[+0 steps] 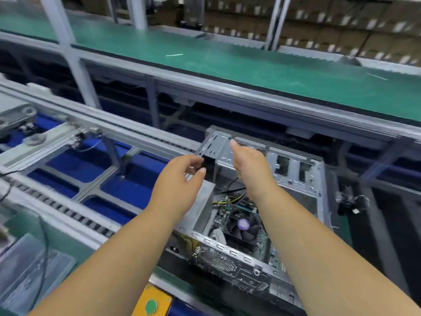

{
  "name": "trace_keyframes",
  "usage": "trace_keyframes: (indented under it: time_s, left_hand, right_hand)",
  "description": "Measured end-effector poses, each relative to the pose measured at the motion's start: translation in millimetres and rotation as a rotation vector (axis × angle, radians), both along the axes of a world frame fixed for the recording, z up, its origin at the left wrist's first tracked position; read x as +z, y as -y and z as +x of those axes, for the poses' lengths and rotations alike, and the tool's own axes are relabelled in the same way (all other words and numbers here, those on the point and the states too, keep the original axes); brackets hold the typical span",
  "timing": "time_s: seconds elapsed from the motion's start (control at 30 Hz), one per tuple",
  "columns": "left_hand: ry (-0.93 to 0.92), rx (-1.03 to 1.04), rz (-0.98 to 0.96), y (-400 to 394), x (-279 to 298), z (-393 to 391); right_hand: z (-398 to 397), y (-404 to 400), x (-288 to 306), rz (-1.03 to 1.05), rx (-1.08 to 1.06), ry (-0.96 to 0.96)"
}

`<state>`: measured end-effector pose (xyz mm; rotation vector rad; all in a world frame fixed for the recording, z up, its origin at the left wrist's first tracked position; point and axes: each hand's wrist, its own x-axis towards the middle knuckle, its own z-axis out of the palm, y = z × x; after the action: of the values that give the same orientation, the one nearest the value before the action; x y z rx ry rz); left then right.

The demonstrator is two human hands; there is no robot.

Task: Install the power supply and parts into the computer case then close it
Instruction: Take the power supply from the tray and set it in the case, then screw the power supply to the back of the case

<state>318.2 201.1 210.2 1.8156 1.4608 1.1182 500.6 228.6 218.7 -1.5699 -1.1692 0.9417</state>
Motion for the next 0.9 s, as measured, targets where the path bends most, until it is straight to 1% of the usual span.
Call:
trace_keyframes:
  time_s: [0.07, 0.17, 0.23, 0.33, 0.4, 0.47, 0.53, 0.57, 0.67, 0.73, 0.8, 0.9]
  left_hand:
    - [0.103, -0.084, 0.000, -1, 3, 15]
    - [0.162, -0.211, 0.011, 0, 3, 41]
    - [0.168, -0.315, -0.004, 0, 2, 61]
    - [0.117, -0.435, -0.004, 3, 2, 90]
    - [0.105, -0.503, -0.026, 10, 1, 108]
    - [0.110, -0.574, -0.075, 20, 1, 124]
    - [0.091, -0.639, -0.092, 31, 1, 138]
    - [0.078, -0.664, -0.097, 37, 0, 144]
    - [0.045, -0.716, -0.120, 52, -7, 159]
    - [-0.007, -0.729, -0.118, 61, -12, 167]
    - [-0.038, -0.716, -0.119, 71, -15, 173]
    - [-0.035, -0.689, -0.145, 84, -18, 178]
  right_hand:
    - [15, 4, 6, -0.020, -0.140, -0.146]
    - [36, 25, 14, 0.008, -0.282, -0.310]
    - [49, 44, 21, 0.037, -0.352, -0.371]
    - [65, 70, 28, 0.084, -0.454, -0.379]
    - [80, 89, 30, 0.134, -0.528, -0.350]
    - [95, 110, 28, 0.216, -0.515, -0.332]
    - [114, 131, 25, 0.212, -0.490, -0.310]
    - [125, 141, 21, 0.174, -0.502, -0.261]
    - [159, 163, 5, -0.014, -0.604, -0.026]
    - [178, 181, -12, -0.155, -0.648, 0.030]
    - [189, 201, -36, -0.244, -0.628, 0.087]
    - [194, 219, -73, -0.403, -0.520, 0.208]
